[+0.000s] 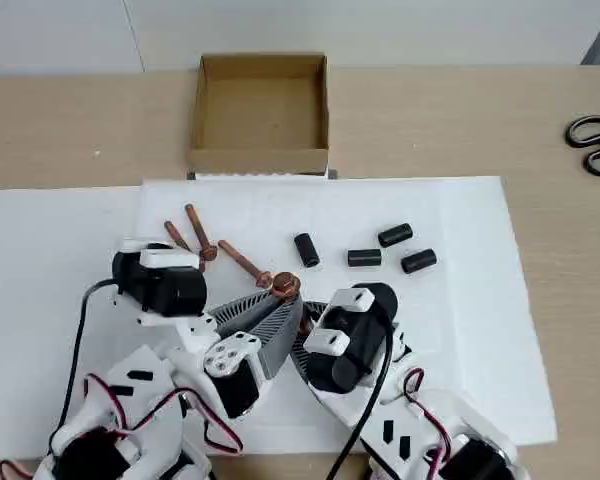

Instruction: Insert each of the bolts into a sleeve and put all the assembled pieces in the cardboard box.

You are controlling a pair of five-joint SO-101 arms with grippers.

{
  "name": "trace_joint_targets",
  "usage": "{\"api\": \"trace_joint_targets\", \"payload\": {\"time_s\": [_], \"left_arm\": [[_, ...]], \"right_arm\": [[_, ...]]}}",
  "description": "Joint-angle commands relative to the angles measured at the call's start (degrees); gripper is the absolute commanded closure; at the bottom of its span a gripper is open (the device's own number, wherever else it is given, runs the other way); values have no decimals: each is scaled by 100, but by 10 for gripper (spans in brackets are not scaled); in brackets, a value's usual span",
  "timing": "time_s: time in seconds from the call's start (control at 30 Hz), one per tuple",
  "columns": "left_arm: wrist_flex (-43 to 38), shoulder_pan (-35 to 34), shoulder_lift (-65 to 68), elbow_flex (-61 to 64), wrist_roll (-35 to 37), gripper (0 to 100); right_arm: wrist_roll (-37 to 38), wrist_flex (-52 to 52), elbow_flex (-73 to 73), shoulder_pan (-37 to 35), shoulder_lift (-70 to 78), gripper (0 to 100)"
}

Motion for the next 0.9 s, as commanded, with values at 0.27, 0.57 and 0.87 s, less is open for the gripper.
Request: {"api": "trace_joint_targets", "payload": {"time_s": [0.27,0.57,0.87], "left_arm": [[-281,-9,9,-804,-62,994],[-237,-26,-18,-1033,-325,994],[-237,-747,-18,-998,-703,994]], "right_arm": [[44,-48,149,-22,-22,996],[53,-48,149,-22,-22,996],[53,-48,149,-22,-22,996]]}}
